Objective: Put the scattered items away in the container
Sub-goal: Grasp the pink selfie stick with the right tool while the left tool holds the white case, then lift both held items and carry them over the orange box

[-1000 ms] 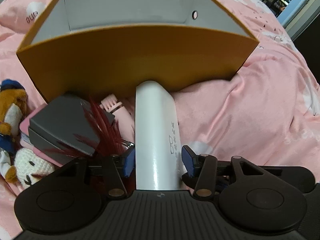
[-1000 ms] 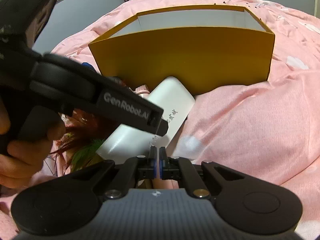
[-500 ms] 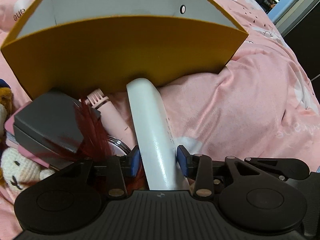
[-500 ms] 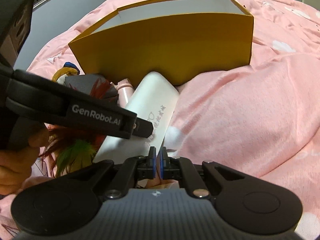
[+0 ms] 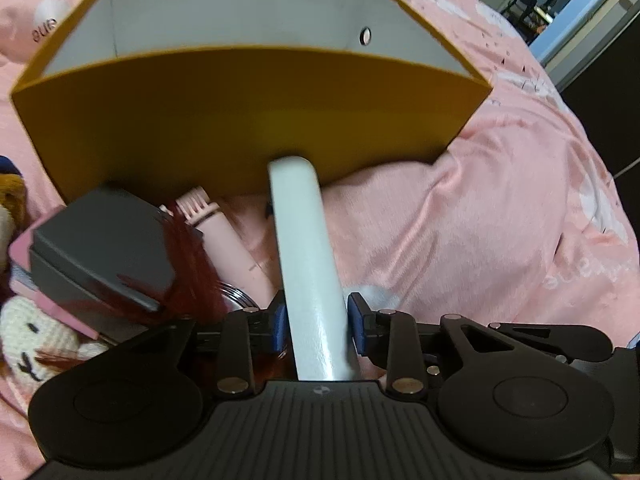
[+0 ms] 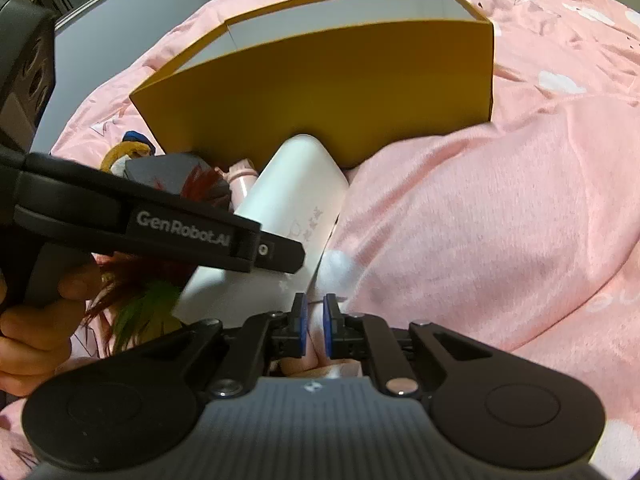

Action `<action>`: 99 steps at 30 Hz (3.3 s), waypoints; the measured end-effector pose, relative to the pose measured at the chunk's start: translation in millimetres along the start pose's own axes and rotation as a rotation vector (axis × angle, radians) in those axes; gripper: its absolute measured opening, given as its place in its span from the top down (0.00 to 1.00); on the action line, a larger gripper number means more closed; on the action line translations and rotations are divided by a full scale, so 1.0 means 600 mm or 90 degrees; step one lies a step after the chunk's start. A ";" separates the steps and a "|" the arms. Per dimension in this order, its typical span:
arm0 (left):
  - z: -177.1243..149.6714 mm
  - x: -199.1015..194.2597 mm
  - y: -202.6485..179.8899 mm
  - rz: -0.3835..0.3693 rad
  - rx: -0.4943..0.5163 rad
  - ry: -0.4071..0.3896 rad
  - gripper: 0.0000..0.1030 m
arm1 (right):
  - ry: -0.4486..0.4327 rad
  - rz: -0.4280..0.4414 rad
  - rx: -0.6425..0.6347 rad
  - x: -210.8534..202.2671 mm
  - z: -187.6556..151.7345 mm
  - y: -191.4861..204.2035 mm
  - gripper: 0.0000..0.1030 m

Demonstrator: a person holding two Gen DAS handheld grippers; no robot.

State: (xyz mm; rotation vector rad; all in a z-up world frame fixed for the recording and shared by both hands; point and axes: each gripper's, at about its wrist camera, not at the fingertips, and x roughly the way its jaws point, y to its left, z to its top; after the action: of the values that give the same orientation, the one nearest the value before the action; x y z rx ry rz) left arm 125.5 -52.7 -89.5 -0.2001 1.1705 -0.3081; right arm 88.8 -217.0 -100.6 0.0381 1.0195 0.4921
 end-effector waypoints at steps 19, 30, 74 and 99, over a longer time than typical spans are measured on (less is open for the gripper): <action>-0.019 -0.153 0.091 -0.011 -0.091 -0.160 0.69 | -0.002 0.011 -0.076 0.008 0.044 0.060 0.88; -0.045 -0.166 0.133 -0.006 -0.122 -0.179 0.69 | 0.041 -0.022 -0.103 0.055 0.057 0.075 0.79; -0.067 -0.152 0.122 -0.075 -0.103 -0.156 0.69 | 0.034 -0.028 -0.101 0.035 0.057 0.052 0.71; -0.001 -0.249 0.087 -0.103 -0.070 -0.291 0.69 | -0.112 0.029 -0.055 -0.126 0.123 0.078 0.71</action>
State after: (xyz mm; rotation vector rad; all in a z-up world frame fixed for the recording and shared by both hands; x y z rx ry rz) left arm 78.9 46.9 24.3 -0.4392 0.7194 -0.3202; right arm 100.1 -192.1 11.4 0.0268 0.8251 0.5637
